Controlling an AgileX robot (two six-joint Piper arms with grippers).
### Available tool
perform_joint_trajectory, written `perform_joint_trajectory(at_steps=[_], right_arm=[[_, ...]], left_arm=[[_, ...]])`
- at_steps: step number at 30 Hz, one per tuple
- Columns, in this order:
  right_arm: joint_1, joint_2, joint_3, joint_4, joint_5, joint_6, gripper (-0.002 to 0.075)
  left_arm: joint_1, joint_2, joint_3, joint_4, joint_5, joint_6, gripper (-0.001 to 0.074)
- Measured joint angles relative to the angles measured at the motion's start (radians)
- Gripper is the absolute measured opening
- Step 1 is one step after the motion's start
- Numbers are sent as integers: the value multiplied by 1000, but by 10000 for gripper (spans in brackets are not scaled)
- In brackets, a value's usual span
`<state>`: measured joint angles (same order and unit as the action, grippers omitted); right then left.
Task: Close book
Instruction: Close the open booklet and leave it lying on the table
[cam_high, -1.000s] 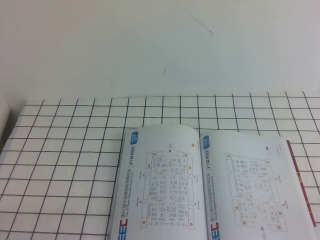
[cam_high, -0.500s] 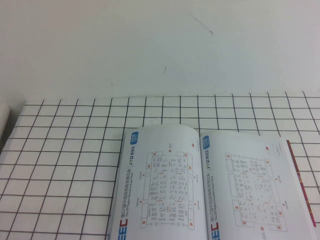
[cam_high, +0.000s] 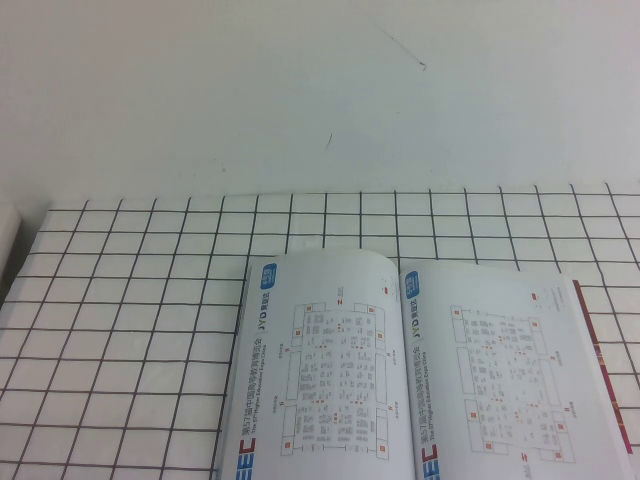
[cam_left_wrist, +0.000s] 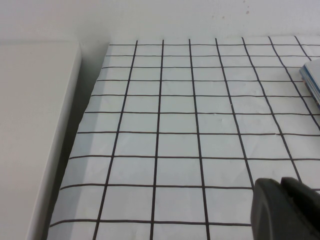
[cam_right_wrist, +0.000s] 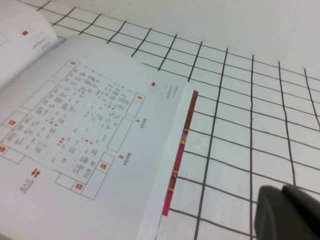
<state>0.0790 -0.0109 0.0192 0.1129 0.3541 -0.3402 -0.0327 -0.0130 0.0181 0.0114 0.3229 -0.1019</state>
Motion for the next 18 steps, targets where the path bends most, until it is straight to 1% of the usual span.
perform_joint_trajectory(at_steps=[7, 10, 12, 14, 16, 18], right_arm=[[0, 0, 0, 25, -13, 0, -3], [0, 0, 9, 27, -110, 0, -3], [0, 0, 11, 27, -240, 0, -3], [0, 0, 11, 30, -378, 0, -3], [0, 0, 11, 33, -550, 0, -3], [0, 0, 11, 34, -679, 0, -3]], left_arm=[[0, 0, 0, 0, 0, 0, -4], [0, 0, 0, 0, -18, 0, -4], [0, 0, 4, -2, -67, 0, -4], [0, 0, 4, -2, -150, 0, -4], [0, 0, 4, -2, -289, 0, -4], [0, 0, 4, -2, -448, 0, -4]])
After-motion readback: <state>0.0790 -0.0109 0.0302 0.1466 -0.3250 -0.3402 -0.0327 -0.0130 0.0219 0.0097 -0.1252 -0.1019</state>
